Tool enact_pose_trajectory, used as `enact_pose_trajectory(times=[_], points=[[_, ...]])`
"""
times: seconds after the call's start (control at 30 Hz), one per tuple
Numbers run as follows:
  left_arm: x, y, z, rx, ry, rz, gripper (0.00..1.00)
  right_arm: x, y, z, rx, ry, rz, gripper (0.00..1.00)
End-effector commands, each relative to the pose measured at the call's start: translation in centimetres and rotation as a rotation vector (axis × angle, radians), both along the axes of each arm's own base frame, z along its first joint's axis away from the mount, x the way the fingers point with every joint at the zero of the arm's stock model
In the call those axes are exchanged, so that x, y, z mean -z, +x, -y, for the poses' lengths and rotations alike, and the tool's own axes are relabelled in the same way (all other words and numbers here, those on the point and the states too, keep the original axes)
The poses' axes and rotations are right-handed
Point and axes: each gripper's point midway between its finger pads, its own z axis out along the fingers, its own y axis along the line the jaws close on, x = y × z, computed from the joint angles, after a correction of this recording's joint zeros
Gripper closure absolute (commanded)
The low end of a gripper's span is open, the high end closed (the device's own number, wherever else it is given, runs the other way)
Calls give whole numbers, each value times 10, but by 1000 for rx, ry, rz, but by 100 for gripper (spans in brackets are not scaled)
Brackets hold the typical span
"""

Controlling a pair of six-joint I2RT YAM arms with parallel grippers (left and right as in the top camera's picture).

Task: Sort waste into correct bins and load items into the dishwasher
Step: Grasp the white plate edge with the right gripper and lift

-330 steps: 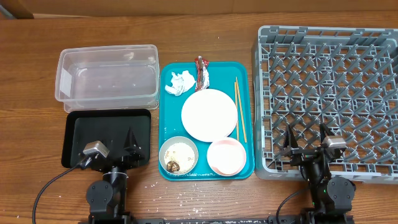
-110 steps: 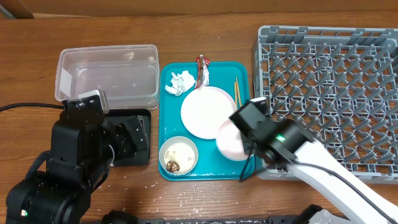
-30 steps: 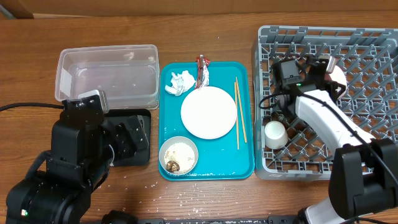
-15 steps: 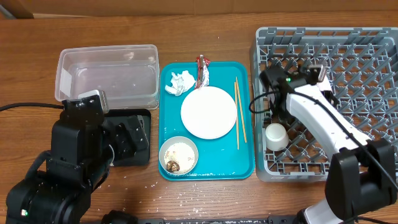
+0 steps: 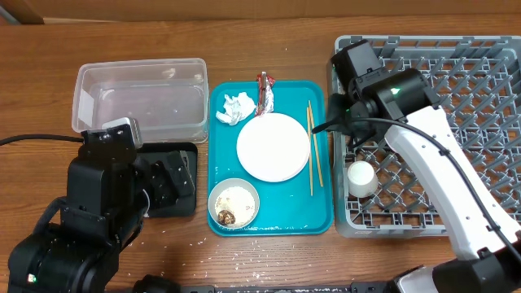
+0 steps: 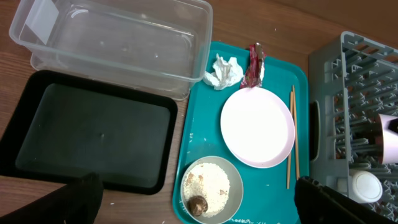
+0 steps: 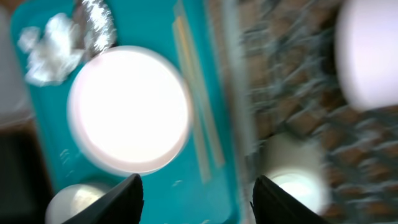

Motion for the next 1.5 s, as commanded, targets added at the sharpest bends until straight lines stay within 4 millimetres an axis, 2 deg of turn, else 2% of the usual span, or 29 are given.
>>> enact_pose_trajectory(times=[0.0,0.13,0.17,0.27,0.47,0.53,0.63,0.7,0.73,0.77,0.9,1.07,1.1,1.17,1.3,1.33,1.4,1.43,1.47], points=[[-5,0,-1,-14,-3,16,0,41,-37,-48,47,200,-196,41],[-5,0,-1,-14,-3,16,0,97,-53,-66,129,224,-239,47],[-5,0,-1,-14,-3,16,0,111,-56,-71,148,239,-238,51],[-5,0,-1,-14,-3,16,0,140,-64,-82,171,251,-249,53],[-5,0,-1,-14,-2,16,0,186,-58,-89,228,207,-285,54],[-5,0,-1,-14,-3,16,0,194,-54,-92,232,207,-285,55],[-5,0,-1,-14,-3,16,0,200,-53,-91,261,206,-294,64],[-5,0,-1,-14,-3,16,0,198,-51,-92,260,211,-290,74],[-5,0,-1,-14,-3,16,0,197,-50,-93,260,212,-288,83],[-5,0,-1,-14,-3,16,0,196,-49,-93,259,213,-288,86],[-5,0,-1,-14,-3,16,0,189,-48,-94,243,205,-283,89],[-5,0,-1,-14,-3,16,0,166,-34,-88,255,175,-216,93],[-5,0,-1,-14,-3,16,0,156,-27,-89,225,174,-174,96],[-5,0,-1,-14,-3,16,0,142,-17,-88,180,165,-106,96],[-5,0,-1,-14,-3,16,0,100,2,-81,119,132,52,96],[-5,0,-1,-14,-3,16,0,80,9,-73,105,108,125,96],[-5,0,-1,-14,-3,16,0,60,14,-64,92,75,202,96],[-5,0,-1,-14,-3,16,0,38,18,-49,95,28,284,96],[-5,0,-1,-14,-3,16,0,28,19,-41,103,3,321,96]])
